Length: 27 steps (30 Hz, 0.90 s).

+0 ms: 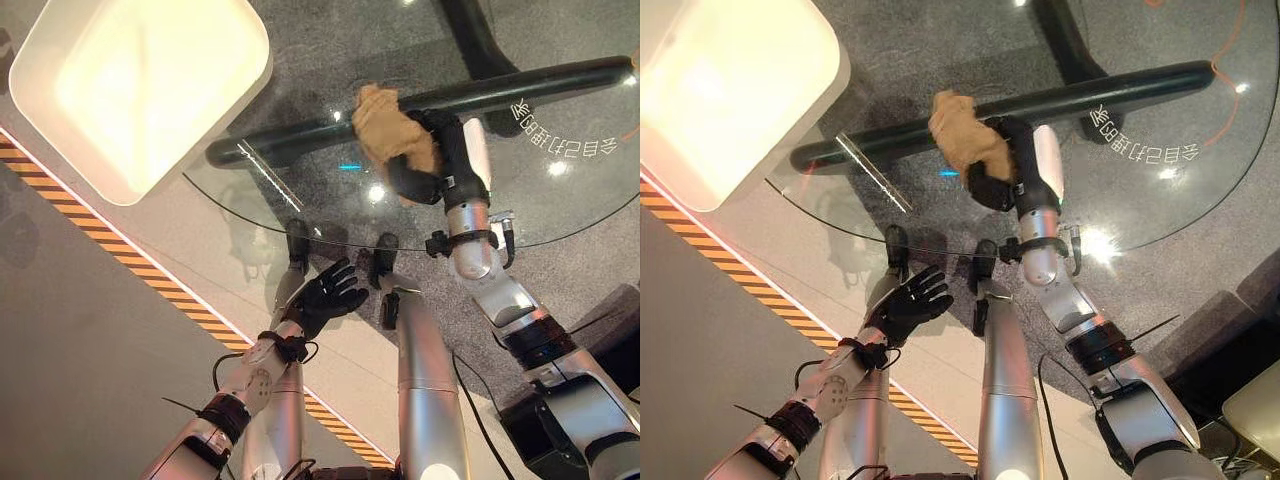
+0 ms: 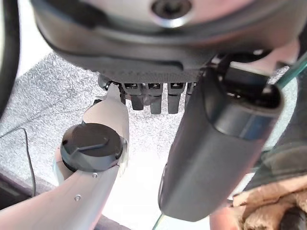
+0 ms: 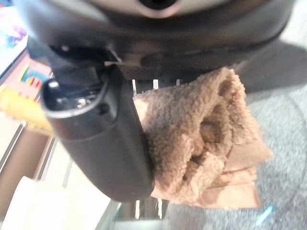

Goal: Wipe the table with a cloth and put it in the basket.

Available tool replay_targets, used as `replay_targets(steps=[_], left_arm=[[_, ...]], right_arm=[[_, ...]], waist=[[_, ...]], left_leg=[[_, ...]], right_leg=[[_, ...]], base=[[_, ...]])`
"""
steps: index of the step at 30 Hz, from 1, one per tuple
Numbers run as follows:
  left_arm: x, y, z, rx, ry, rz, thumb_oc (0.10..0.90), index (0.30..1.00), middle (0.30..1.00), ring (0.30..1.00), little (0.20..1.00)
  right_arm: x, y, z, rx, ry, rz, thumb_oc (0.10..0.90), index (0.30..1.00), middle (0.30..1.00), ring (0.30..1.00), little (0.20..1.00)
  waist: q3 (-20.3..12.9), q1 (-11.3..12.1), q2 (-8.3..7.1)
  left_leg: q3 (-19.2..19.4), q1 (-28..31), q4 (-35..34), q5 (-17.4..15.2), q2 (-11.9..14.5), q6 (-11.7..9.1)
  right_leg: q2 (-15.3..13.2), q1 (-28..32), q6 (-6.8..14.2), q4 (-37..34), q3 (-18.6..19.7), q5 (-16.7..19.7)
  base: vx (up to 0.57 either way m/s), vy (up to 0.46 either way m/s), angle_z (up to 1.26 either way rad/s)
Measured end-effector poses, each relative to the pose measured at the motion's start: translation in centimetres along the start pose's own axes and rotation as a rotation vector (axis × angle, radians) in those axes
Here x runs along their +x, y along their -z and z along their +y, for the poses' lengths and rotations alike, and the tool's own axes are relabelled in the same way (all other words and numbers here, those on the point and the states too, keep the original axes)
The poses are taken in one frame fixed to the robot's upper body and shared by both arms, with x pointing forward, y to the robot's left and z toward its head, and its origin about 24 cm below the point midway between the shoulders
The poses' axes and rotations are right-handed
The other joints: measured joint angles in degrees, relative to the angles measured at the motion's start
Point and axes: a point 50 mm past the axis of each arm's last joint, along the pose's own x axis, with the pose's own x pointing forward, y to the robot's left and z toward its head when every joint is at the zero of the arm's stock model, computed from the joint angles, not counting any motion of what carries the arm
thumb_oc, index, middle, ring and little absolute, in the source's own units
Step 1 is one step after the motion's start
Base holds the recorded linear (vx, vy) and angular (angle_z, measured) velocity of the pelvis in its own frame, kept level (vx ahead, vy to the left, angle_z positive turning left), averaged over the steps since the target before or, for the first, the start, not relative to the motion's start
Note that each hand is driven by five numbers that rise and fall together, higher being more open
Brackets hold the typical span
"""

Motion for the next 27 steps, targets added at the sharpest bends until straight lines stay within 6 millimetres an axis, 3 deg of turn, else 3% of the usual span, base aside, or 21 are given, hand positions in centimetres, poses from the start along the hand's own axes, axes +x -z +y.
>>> replay_targets(steps=[19, 22, 27], left_arm=[[-0.2, -0.2, 0.6, 0.003, -0.032, 0.010, 0.800, 0.900, 0.900, 0.900, 0.900], [-0.3, -0.3, 0.7, -0.013, -0.036, 0.003, 0.800, 0.900, 0.900, 0.900, 0.900], [-1.0, -0.4, 1.6, -0.014, -0.052, 0.004, 0.800, 0.900, 0.900, 0.900, 0.900]], right_arm=[[-0.7, 0.6, 1.3, 0.022, -0.033, 0.036, 0.100, 0.300, 0.300, 0.300, 0.200], [-1.7, 1.6, 1.9, 0.019, -0.077, 0.076, 0.100, 0.300, 0.300, 0.300, 0.200], [-3.4, 2.7, 3.4, 0.033, -0.168, 0.139, 0.100, 0.300, 0.300, 0.300, 0.200]], waist=[[0.0, 0.6, 0.01], [0.0, 1.8, 0.00], [0.0, 1.8, -0.04]], left_leg=[[-1.5, 0.8, 0.4, 0.7, -0.3, -0.8], [-1.5, 2.3, 0.0, 0.5, -0.3, -0.6], [-1.7, 4.4, -0.4, 0.5, -0.7, -0.5]], right_leg=[[-0.4, 1.2, -0.5, 1.3, -1.3, -0.5], [-0.5, 2.5, -0.5, 1.2, -1.3, -0.7], [-0.9, 4.8, -0.3, 1.0, -1.6, -1.1]], base=[[0.00, -0.007, 0.02], [0.00, -0.030, 0.02], [-0.01, -0.032, 0.05]])
